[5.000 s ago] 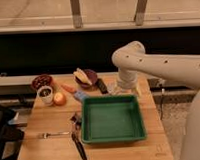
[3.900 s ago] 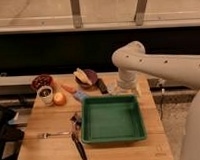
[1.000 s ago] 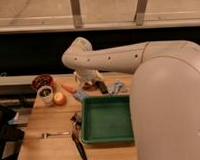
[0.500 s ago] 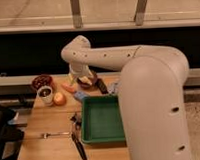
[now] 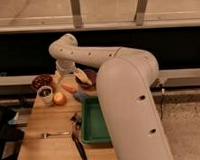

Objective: Place pepper in tray

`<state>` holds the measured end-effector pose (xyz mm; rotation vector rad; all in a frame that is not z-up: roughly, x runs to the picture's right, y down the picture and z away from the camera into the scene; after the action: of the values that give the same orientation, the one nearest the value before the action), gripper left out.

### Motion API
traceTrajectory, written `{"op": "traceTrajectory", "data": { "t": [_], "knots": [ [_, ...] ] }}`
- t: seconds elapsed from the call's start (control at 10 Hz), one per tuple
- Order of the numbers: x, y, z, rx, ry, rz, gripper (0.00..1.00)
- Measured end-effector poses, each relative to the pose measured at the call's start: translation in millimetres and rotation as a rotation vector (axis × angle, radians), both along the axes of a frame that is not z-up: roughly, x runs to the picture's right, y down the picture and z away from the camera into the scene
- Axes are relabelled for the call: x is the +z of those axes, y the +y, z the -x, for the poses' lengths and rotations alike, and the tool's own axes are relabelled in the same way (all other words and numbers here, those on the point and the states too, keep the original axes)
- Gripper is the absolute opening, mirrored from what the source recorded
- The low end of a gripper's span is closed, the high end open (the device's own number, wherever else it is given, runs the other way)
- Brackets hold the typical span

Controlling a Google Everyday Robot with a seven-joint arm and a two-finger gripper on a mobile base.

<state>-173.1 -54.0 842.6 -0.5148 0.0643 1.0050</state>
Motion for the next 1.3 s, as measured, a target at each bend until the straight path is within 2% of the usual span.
{"op": "traceTrajectory", "data": {
  "t": [0.4, 0.7, 0.9, 1.0, 1.3],
  "knots": [
    [5.0, 6, 0, -0.02, 0.01, 0.001, 0.8],
    [31.0, 13, 26, -0.081, -0.041, 0.006, 0.8],
    [47.4, 23, 49, -0.147, -0.08, 0.03, 0.8],
    [51.7, 25, 48, -0.162, -0.075, 0.041, 0.8],
    [54.7, 26, 35, -0.161, -0.057, 0.056, 0.8]
  ]
}}
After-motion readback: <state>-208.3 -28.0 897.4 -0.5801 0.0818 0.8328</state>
